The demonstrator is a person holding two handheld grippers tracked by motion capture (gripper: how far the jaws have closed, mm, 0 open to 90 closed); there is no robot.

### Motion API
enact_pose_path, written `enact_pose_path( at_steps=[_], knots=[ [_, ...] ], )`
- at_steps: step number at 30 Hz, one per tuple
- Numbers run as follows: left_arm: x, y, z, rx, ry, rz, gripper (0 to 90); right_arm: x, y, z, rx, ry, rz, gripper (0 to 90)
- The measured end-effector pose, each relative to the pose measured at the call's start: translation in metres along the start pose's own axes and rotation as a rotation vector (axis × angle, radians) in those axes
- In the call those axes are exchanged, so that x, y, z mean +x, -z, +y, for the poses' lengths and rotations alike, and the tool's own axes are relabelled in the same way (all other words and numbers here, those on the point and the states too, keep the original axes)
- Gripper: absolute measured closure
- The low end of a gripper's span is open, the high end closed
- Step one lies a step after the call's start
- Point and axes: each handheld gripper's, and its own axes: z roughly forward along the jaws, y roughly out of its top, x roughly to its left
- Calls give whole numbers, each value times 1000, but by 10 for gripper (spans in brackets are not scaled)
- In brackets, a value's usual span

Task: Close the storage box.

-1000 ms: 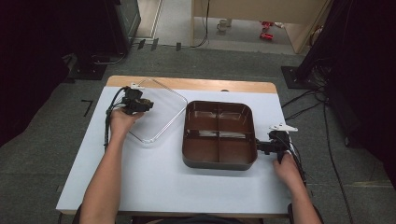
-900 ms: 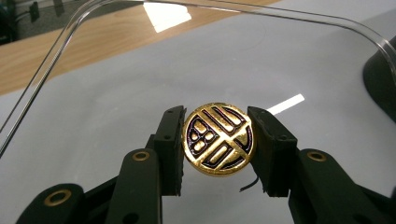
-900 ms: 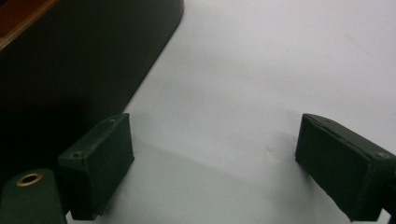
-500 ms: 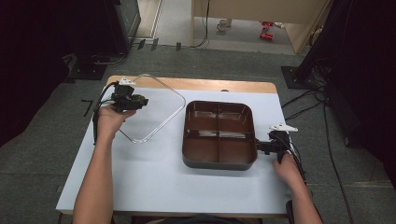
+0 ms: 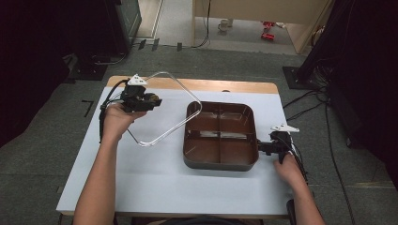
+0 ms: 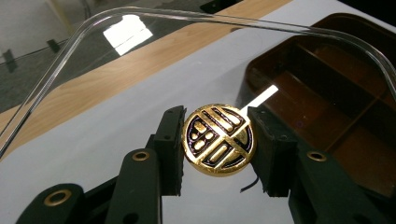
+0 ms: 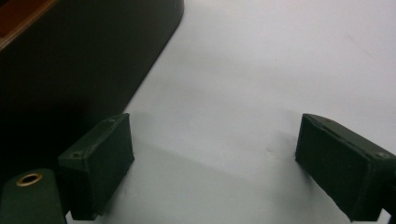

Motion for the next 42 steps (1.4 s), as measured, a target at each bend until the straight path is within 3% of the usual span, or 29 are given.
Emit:
enact_pose_path(
  at_steps=[10,14,18,26,29,32,34,42],
  knots=[
    [-25,-30,8,16,-57,-96,593,0,0,0,0,1,-1,106],
    [-37,-50,7,51,-90,-142,593,0,0,0,1,0,0,107],
    [-49,-62,8,60,-123,-160,593,0,0,0,1,0,0,107],
    [-65,-74,11,49,-167,-211,593,0,0,0,1,1,0,107],
    [-75,-79,13,53,-177,-263,593,0,0,0,0,1,0,107],
    [-81,-81,15,51,-190,-279,593,0,0,0,0,1,0,107],
    [-91,-85,17,53,-232,-286,593,0,0,0,0,3,0,107],
    [-107,-96,24,79,-305,-329,593,0,0,0,0,4,0,107]
  ],
)
